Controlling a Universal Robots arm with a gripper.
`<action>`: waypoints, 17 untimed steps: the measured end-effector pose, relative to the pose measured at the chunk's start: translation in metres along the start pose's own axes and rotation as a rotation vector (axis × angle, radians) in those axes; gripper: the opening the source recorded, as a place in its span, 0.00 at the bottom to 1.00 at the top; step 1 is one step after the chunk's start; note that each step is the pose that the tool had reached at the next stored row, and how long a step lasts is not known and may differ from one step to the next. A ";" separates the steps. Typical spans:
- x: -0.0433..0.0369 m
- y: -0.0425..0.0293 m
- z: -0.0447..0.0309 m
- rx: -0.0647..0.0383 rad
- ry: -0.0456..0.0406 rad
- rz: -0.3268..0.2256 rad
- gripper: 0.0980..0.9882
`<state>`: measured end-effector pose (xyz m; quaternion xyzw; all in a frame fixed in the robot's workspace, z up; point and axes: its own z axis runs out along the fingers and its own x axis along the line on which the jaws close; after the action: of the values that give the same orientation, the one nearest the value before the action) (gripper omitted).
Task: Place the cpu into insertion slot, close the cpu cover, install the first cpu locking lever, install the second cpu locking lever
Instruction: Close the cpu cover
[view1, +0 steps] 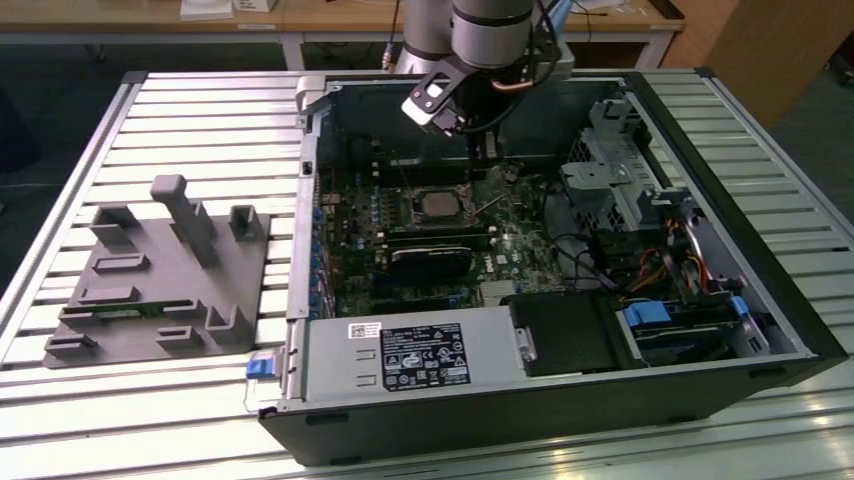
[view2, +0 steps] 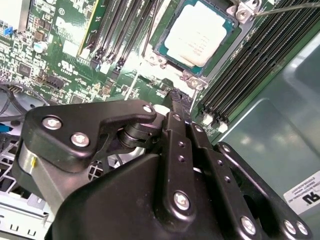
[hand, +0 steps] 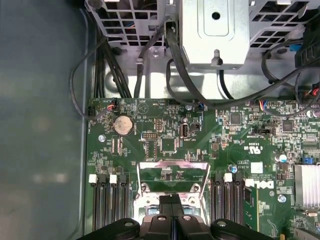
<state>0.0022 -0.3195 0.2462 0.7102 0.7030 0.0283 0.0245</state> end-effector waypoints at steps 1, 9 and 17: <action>0.0000 0.0008 0.0001 0.000 0.0000 0.000 0.01; 0.0001 0.0074 0.0005 0.000 -0.0001 0.000 0.01; 0.0003 0.0152 0.0011 0.000 -0.0001 0.000 0.01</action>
<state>0.0174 -0.3194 0.2462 0.7102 0.7030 0.0283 0.0245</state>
